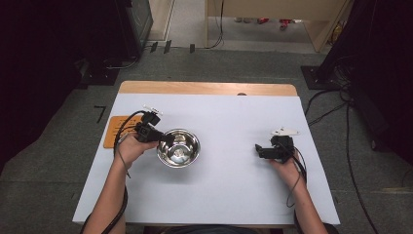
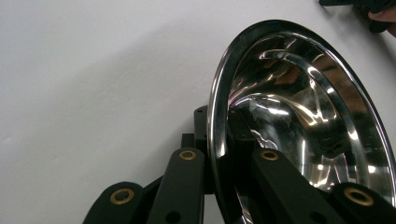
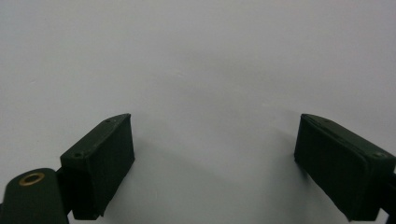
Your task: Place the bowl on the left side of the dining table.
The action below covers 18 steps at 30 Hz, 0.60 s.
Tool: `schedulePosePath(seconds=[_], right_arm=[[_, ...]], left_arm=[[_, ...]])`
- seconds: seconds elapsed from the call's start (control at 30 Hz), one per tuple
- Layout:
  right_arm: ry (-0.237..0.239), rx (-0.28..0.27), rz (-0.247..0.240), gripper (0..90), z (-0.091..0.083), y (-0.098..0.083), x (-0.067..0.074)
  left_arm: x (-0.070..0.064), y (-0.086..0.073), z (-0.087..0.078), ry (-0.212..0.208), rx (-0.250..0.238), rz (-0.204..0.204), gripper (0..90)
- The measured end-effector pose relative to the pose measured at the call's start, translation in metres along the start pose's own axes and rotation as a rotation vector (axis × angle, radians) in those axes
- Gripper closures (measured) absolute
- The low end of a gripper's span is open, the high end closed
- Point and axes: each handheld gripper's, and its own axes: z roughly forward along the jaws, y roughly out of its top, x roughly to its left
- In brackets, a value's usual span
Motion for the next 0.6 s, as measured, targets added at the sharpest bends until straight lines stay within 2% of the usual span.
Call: schedulePosePath(seconds=[0.6], right_arm=[[0.000,0.000,0.000,11.4,0.000,0.000,0.000]], left_arm=[[0.011,-0.007,-0.009,0.032,-0.009,-0.035,87.7]])
